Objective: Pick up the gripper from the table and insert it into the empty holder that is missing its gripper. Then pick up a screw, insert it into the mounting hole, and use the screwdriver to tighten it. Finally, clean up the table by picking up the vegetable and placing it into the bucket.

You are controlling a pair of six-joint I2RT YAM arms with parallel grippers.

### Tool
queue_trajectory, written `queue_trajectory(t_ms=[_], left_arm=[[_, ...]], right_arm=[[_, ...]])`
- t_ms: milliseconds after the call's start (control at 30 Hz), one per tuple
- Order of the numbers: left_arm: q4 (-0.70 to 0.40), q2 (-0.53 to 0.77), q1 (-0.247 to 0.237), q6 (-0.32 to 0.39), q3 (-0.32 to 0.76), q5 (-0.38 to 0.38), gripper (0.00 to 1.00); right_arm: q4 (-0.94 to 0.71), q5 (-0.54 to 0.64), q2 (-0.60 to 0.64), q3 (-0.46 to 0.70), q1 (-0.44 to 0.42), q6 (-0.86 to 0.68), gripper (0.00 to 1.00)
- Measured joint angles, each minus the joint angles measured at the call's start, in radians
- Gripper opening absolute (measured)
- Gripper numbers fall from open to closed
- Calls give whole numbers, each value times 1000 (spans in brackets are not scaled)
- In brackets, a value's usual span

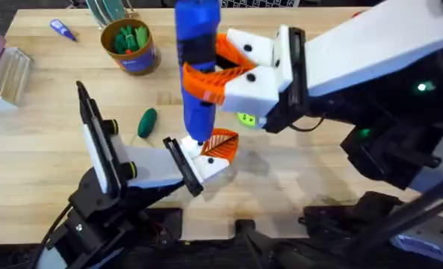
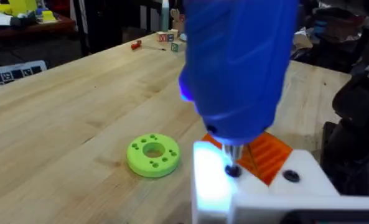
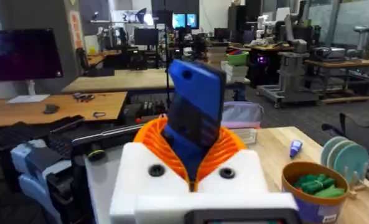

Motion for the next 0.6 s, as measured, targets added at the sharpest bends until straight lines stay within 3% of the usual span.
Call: queue_trajectory(t_ms=[400, 500, 600], left_arm=[[-24, 2, 0, 0, 0, 1, 12], [-24, 2, 0, 0, 0, 1, 12], [-24, 2, 0, 0, 0, 1, 12]], right_arm=[[131, 63, -34, 0, -47, 43, 21], [84, 66, -34, 0, -72, 40, 21], [-166, 119, -34, 6, -166, -86, 21]])
